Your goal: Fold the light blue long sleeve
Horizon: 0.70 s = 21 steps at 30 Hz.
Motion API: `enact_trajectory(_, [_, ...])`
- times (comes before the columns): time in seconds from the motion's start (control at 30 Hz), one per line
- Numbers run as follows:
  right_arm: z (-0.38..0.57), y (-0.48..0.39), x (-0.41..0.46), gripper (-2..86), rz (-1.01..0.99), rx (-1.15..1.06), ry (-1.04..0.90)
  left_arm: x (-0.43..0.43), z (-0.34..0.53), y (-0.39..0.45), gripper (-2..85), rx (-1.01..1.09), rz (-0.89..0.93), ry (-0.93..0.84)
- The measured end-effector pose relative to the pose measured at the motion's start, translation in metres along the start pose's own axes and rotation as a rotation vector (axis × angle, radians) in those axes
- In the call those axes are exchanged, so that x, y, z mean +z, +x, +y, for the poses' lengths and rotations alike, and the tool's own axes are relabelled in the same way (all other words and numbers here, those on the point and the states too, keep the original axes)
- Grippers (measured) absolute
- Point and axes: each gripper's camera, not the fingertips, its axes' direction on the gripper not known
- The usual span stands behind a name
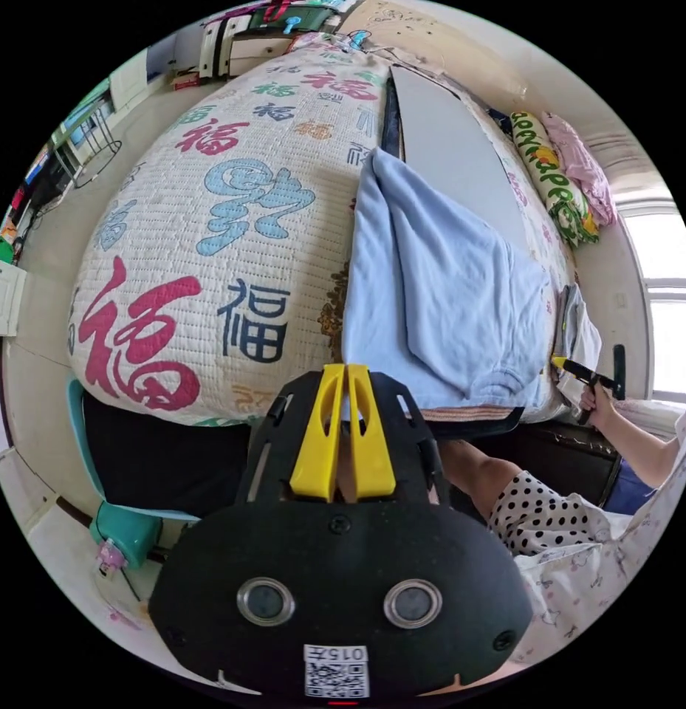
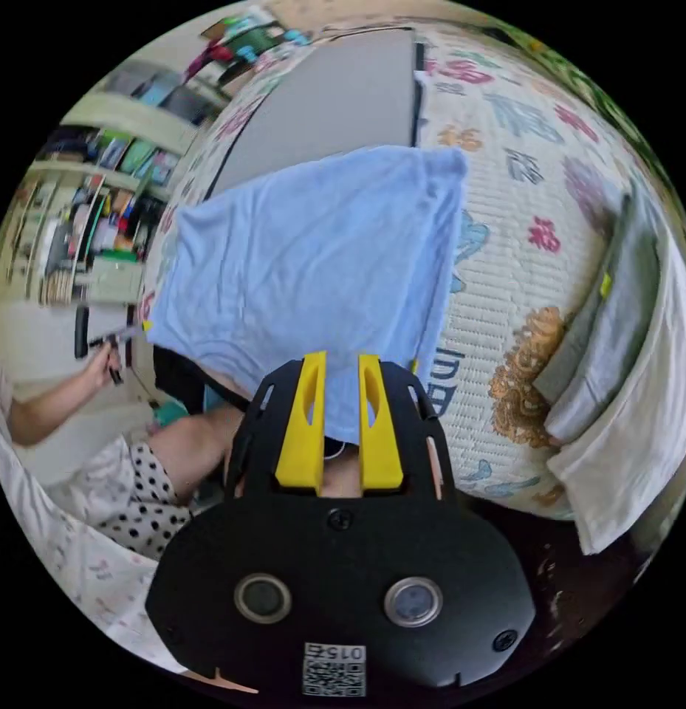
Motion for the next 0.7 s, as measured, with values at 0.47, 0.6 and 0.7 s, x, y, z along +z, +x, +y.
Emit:
enact_trajectory(0.47, [0.231, -0.254, 0.223, 9.5, 0.321, -1.138, -0.283, 0.027, 0.01, 0.172, 11.3, 0.955, -0.052, -0.179])
enact_trajectory(0.6, [0.29, -0.268, 0.274, 9.5, 0.386, -1.213, -0.31, 0.089, 0.051, 0.201, 13.0, 1.229, -0.054, -0.322])
enact_trajectory(0.7, [0.323, -0.275, 0.299, 7.6, 0.421, -1.213, -0.278, 0.124, 0.083, 0.193, 9.6, 1.329, -0.158, -0.346])
